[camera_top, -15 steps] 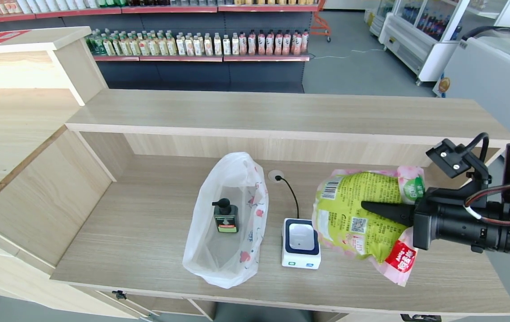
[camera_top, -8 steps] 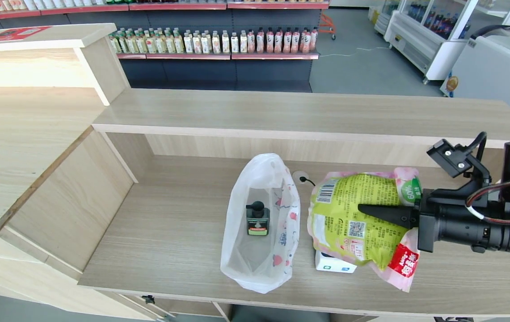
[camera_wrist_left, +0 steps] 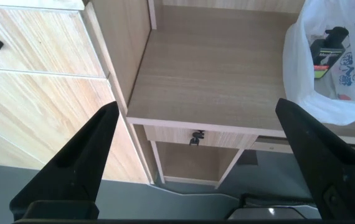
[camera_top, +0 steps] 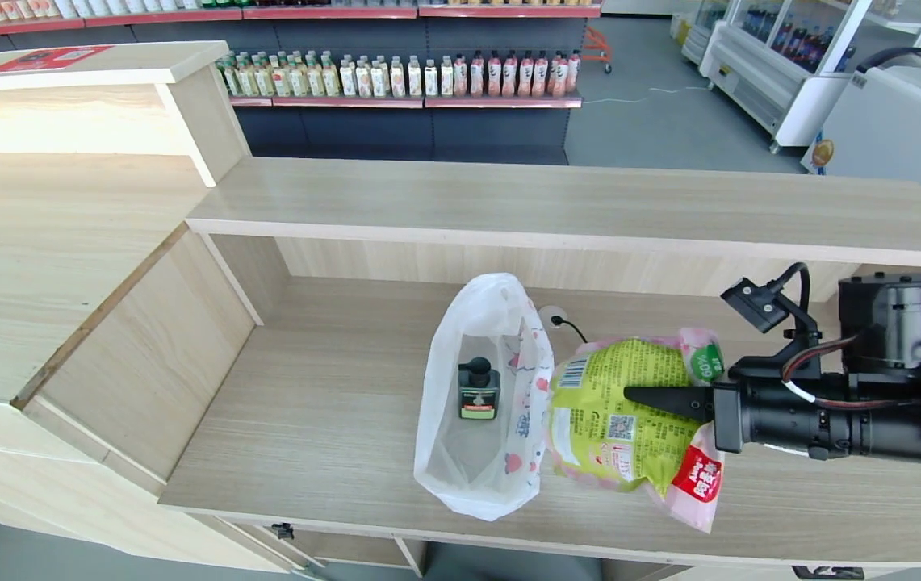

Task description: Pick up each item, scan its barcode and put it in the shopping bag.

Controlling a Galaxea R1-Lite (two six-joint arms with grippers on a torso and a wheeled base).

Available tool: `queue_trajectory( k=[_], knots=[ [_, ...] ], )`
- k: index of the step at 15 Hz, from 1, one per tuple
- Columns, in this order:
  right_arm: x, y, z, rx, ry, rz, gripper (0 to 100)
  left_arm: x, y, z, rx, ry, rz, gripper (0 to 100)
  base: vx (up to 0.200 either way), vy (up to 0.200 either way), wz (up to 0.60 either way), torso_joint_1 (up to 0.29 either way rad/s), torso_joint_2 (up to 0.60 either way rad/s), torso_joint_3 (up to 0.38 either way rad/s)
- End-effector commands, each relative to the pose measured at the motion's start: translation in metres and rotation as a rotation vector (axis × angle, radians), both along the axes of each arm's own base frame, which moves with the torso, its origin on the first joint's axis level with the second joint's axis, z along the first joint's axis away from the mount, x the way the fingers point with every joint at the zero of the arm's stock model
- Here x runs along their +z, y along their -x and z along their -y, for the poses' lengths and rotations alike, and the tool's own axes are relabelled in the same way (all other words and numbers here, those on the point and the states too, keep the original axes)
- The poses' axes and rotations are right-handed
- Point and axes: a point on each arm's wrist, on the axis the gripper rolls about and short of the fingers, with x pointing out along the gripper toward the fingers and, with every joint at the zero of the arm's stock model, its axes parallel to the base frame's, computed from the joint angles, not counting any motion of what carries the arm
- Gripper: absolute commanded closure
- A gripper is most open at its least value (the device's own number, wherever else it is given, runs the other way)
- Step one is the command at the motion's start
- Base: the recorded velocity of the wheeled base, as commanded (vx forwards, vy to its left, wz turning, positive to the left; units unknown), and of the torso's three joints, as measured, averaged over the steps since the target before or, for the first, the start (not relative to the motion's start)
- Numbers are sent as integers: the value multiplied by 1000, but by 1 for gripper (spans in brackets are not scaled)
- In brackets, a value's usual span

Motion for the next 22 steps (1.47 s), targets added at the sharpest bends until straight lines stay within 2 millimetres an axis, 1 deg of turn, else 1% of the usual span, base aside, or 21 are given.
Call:
queue_trajectory(
  k=[1,3,5,8,9,12,19,22],
  knots=[
    [-14,-13,-6,-8,-9,-84,100,0,0,0,1,0,0,0,0,0,0,0,0,0],
    [-16,-14,-20,28,-16,-109,100,0,0,0,1,0,0,0,0,0,0,0,0,0],
    [-22,-16,-28,49,-10,-126,100,0,0,0,1,0,0,0,0,0,0,0,0,0],
    [-31,-18,-35,68,5,-156,100,0,0,0,1,0,0,0,0,0,0,0,0,0],
    [-39,-22,-36,65,14,-176,100,0,0,0,1,0,0,0,0,0,0,0,0,0],
    [-49,-28,-43,66,30,-197,100,0,0,0,1,0,0,0,0,0,0,0,0,0],
    [-70,-58,-59,73,31,-193,100,0,0,0,1,0,0,0,0,0,0,0,0,0],
    [-76,-72,-70,24,59,-177,100,0,0,0,1,0,0,0,0,0,0,0,0,0]
  ],
)
